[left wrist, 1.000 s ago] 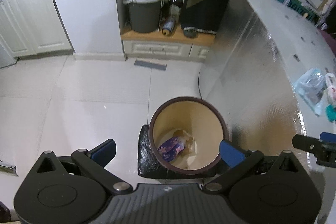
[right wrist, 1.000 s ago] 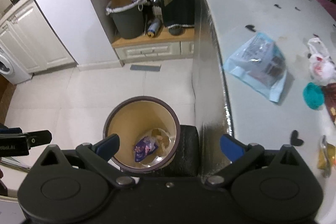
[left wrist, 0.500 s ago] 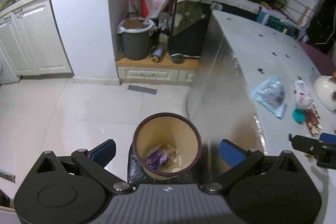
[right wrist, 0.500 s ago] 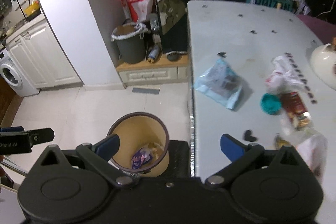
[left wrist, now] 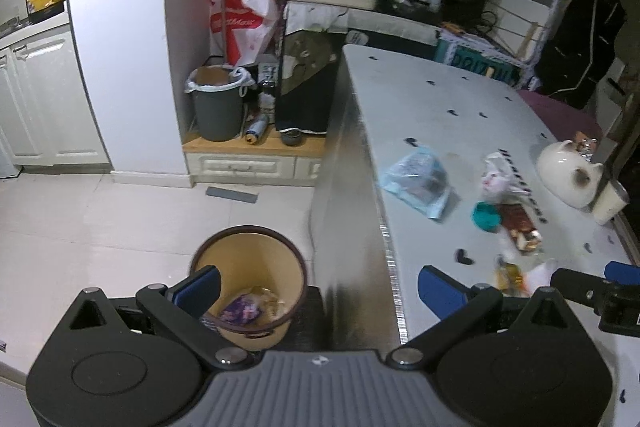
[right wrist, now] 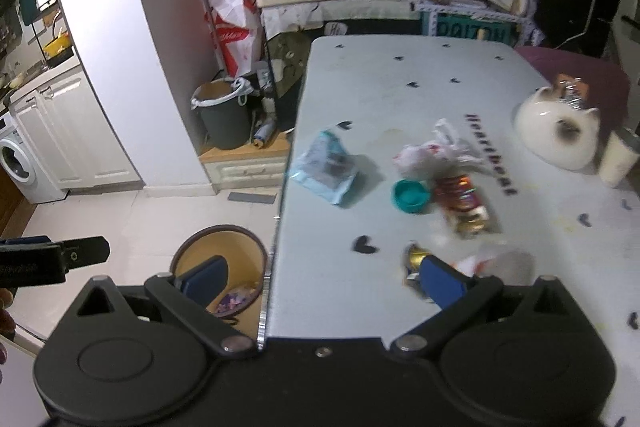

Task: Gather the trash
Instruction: 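Move both tools back over the table toward remaining trash, then grasp the gold foil wrapper with left tool while right tool grasps clear plastic bag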

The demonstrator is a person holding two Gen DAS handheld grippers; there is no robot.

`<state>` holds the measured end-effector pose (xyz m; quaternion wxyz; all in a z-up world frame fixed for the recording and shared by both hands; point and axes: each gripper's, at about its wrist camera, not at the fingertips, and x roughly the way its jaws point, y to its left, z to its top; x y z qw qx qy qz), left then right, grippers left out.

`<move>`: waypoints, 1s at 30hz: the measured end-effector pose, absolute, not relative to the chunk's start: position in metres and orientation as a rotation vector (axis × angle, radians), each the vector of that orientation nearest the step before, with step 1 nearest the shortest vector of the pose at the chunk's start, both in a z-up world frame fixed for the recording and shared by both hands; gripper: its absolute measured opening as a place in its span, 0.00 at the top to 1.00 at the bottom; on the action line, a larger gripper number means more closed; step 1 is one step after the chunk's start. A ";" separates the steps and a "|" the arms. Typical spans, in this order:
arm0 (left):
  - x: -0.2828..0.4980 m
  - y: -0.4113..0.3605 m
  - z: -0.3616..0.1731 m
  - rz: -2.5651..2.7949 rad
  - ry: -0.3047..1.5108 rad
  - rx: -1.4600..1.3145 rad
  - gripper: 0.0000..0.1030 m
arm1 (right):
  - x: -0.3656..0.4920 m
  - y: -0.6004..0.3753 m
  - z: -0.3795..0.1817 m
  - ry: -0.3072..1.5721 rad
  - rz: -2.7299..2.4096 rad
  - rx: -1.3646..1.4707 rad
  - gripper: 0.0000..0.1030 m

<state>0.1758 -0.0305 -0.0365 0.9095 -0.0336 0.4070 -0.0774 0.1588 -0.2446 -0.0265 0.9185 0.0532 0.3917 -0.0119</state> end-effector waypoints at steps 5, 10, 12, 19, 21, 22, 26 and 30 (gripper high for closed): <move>0.163 -0.071 -0.036 -0.194 0.816 -0.046 0.00 | 0.142 -0.283 -0.024 0.788 -0.058 0.106 0.00; 0.162 -0.112 -0.039 -0.251 0.815 -0.028 0.00 | 0.135 -0.323 -0.032 0.796 -0.111 0.128 0.00; 0.165 -0.127 -0.041 -0.269 0.824 -0.028 0.00 | 0.135 -0.338 -0.037 0.801 -0.138 0.136 0.00; 0.186 -0.176 -0.059 -0.343 0.875 0.004 0.00 | 0.150 -0.381 -0.061 0.835 -0.208 0.177 0.00; 0.191 -0.189 -0.066 -0.356 0.892 0.010 0.00 | 0.159 -0.389 -0.071 0.851 -0.215 0.182 0.00; 0.195 -0.195 -0.070 -0.365 0.909 0.013 0.00 | 0.166 -0.392 -0.076 0.863 -0.210 0.183 0.00; 0.205 -0.215 -0.087 -0.374 0.949 0.027 0.00 | 0.193 -0.395 -0.097 0.925 -0.202 0.146 0.00; 0.209 -0.222 -0.102 -0.389 0.980 -0.020 0.00 | 0.220 -0.395 -0.115 0.964 -0.152 0.156 0.01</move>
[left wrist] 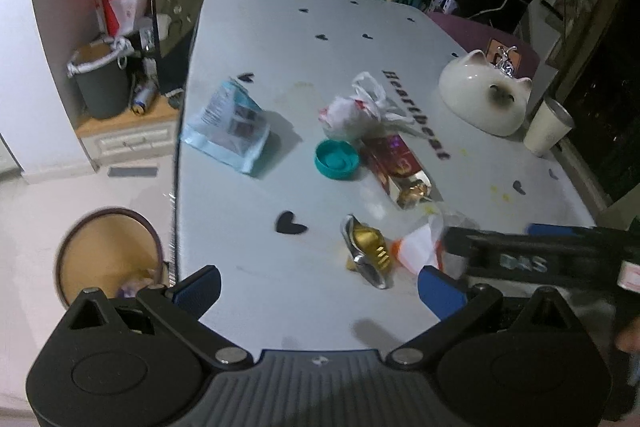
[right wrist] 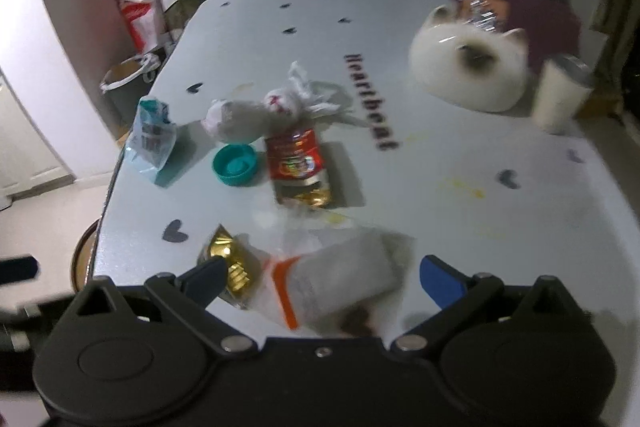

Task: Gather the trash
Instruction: 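Grasp the gold foil wrapper with left tool while right tool grasps clear plastic bag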

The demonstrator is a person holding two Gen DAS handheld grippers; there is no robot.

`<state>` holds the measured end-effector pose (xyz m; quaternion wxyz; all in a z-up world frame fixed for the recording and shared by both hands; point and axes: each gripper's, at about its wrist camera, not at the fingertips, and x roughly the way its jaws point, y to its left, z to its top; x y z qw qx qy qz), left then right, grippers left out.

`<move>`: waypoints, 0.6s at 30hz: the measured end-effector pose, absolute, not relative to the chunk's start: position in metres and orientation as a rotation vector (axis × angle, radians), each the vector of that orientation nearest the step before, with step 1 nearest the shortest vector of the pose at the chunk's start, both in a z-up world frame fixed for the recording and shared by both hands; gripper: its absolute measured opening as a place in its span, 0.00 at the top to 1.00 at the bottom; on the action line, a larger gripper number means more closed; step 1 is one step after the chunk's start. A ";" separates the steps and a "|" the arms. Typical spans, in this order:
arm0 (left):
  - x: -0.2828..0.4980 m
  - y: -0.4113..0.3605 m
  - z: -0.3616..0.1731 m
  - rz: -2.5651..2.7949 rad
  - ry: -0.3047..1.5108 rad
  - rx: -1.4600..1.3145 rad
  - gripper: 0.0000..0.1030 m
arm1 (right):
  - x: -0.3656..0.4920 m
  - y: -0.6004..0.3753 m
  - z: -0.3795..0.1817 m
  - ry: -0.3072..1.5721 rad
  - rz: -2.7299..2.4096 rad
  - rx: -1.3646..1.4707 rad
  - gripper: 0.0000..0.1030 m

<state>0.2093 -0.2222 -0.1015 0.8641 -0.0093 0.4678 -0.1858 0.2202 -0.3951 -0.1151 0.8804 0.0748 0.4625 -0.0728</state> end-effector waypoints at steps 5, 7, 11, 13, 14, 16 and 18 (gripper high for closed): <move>0.211 -0.217 -0.110 -0.393 0.995 -0.102 0.02 | 0.245 -0.388 -0.134 1.004 -0.137 0.120 0.18; 0.213 -0.216 -0.113 -0.398 0.985 -0.122 0.04 | 0.250 -0.385 -0.140 1.016 -0.134 0.101 0.18; 0.219 -0.224 -0.120 -0.422 0.987 -0.114 0.16 | 0.255 -0.386 -0.151 1.050 -0.138 0.092 0.28; 0.222 -0.230 -0.124 -0.435 1.001 -0.110 0.20 | 0.254 -0.389 -0.156 1.061 -0.151 0.084 0.30; 0.223 -0.233 -0.126 -0.441 1.007 -0.111 0.21 | 0.253 -0.392 -0.157 1.064 -0.151 0.087 0.31; 0.226 -0.241 -0.131 -0.449 1.018 -0.104 0.22 | 0.249 -0.399 -0.156 1.058 -0.157 0.107 0.36; 0.229 -0.248 -0.136 -0.455 1.025 -0.093 0.22 | 0.244 -0.409 -0.153 1.054 -0.162 0.138 0.45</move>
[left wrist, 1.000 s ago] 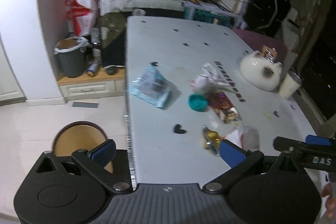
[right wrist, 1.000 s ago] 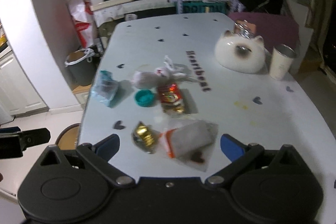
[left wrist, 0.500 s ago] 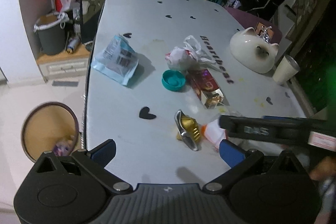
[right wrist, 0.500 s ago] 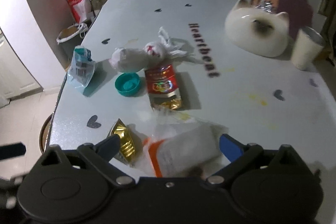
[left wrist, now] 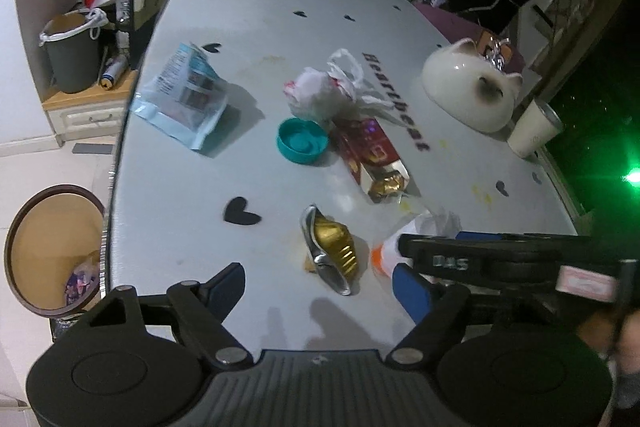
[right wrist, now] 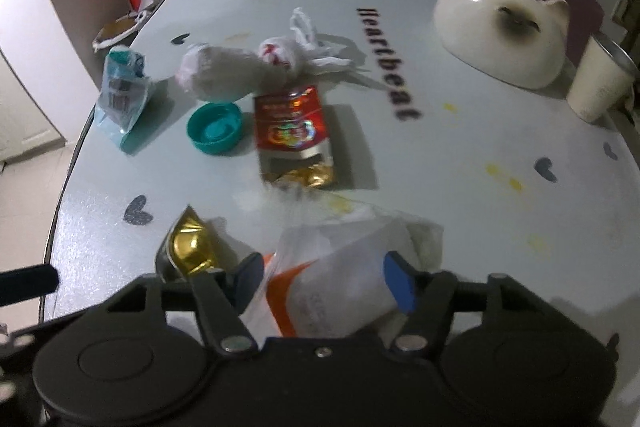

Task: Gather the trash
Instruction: 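Grasp the gold foil wrapper with left tool while right tool grasps clear plastic bag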

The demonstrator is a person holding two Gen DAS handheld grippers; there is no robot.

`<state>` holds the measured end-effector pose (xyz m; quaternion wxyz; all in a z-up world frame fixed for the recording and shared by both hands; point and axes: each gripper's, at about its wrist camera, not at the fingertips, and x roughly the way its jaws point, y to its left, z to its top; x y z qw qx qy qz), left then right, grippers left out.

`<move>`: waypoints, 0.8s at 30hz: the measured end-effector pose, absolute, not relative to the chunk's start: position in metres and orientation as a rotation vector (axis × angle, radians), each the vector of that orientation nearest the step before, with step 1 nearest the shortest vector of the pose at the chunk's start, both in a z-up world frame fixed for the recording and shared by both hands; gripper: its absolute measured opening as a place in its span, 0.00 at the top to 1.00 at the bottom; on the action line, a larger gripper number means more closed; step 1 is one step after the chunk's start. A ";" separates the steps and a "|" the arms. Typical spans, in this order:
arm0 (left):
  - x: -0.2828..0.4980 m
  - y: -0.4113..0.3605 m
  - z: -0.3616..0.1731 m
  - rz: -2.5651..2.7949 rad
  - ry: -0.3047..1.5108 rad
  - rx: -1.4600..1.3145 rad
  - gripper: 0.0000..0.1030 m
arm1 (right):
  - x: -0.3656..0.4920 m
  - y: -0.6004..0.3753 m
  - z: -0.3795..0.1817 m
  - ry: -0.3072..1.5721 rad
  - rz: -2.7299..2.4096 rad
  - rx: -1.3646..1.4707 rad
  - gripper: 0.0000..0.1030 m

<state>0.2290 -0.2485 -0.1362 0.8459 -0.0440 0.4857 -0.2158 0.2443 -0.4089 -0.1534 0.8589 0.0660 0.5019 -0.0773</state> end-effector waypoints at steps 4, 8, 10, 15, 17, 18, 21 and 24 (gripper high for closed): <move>0.235 -0.268 -0.149 -0.463 1.031 -0.034 0.25 | 0.231 -0.429 -0.143 1.029 -0.180 0.217 0.67; 0.242 -0.284 -0.164 -0.450 1.039 0.009 0.30 | 0.216 -0.445 -0.134 1.002 -0.207 0.284 0.78; 0.245 -0.290 -0.170 -0.438 1.039 0.012 0.30 | 0.208 -0.452 -0.130 0.987 -0.217 0.307 0.79; 0.252 -0.304 -0.181 -0.393 1.033 0.046 0.36 | 0.193 -0.465 -0.127 0.962 -0.243 0.347 0.82; 0.255 -0.309 -0.184 -0.356 1.030 0.066 0.40 | 0.188 -0.468 -0.125 0.952 -0.247 0.363 0.83; 0.256 -0.312 -0.184 -0.343 1.028 0.074 0.42 | 0.186 -0.469 -0.123 0.947 -0.246 0.374 0.84; 0.260 -0.316 -0.183 -0.328 1.029 0.079 0.43 | 0.180 -0.473 -0.117 0.929 -0.234 0.415 0.85; 0.263 -0.319 -0.184 -0.320 1.026 0.091 0.53 | 0.174 -0.474 -0.112 0.916 -0.216 0.458 0.85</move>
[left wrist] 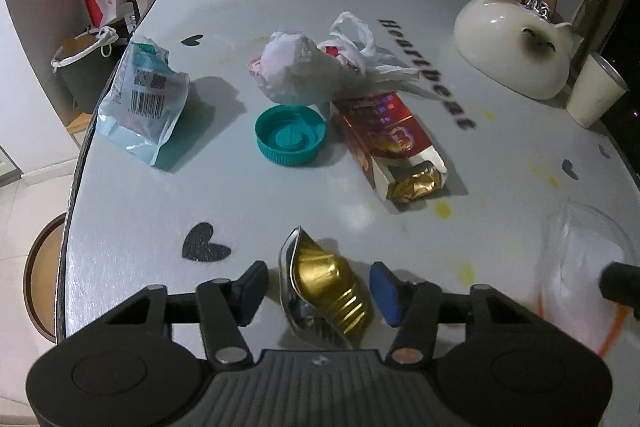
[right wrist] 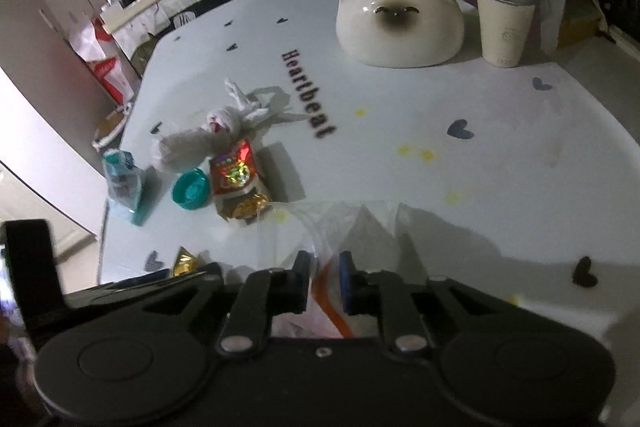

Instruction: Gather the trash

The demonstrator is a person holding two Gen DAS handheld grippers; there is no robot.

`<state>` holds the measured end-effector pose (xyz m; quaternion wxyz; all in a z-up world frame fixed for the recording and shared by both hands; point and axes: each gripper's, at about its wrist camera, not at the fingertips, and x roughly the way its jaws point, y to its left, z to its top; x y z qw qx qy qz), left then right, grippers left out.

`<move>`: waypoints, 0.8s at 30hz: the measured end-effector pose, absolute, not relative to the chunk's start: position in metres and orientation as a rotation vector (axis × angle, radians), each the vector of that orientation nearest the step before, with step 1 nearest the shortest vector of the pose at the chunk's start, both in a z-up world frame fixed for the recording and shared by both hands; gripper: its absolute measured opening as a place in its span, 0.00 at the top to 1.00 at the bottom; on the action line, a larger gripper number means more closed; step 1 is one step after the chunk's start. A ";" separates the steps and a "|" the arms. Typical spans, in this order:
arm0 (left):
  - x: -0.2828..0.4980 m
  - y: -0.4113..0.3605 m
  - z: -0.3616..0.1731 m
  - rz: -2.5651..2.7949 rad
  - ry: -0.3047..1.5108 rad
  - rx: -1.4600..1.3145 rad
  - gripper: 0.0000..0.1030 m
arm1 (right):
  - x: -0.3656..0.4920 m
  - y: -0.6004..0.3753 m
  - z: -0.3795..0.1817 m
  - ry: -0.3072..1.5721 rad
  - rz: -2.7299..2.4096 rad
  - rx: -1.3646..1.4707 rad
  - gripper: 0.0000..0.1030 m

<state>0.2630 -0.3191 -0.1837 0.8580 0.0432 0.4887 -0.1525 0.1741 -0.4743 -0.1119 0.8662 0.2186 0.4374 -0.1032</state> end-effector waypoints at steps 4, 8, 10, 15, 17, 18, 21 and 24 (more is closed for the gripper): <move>0.263 -0.319 -0.183 -0.331 1.025 0.098 0.60 | 0.166 -0.477 -0.107 0.906 -0.201 0.545 0.86; 0.255 -0.316 -0.176 -0.383 1.041 0.080 0.61 | 0.158 -0.481 -0.103 0.905 -0.188 0.636 0.87; 0.247 -0.314 -0.168 -0.422 1.039 0.065 0.61 | 0.155 -0.482 -0.102 0.909 -0.181 0.677 0.87; 0.227 -0.309 -0.147 -0.512 1.032 0.030 0.61 | 0.147 -0.485 -0.109 0.937 -0.215 0.739 0.87; 0.220 -0.310 -0.143 -0.542 1.031 0.024 0.61 | 0.146 -0.485 -0.109 0.935 -0.222 0.740 0.86; 0.218 -0.311 -0.142 -0.554 1.031 0.022 0.61 | 0.146 -0.485 -0.108 0.937 -0.232 0.727 0.86; 0.211 -0.317 -0.138 -0.600 1.027 0.015 0.61 | 0.148 -0.482 -0.104 0.959 -0.256 0.661 0.84; 0.207 -0.324 -0.134 -0.645 1.018 0.015 0.61 | 0.148 -0.480 -0.106 0.983 -0.247 0.633 0.82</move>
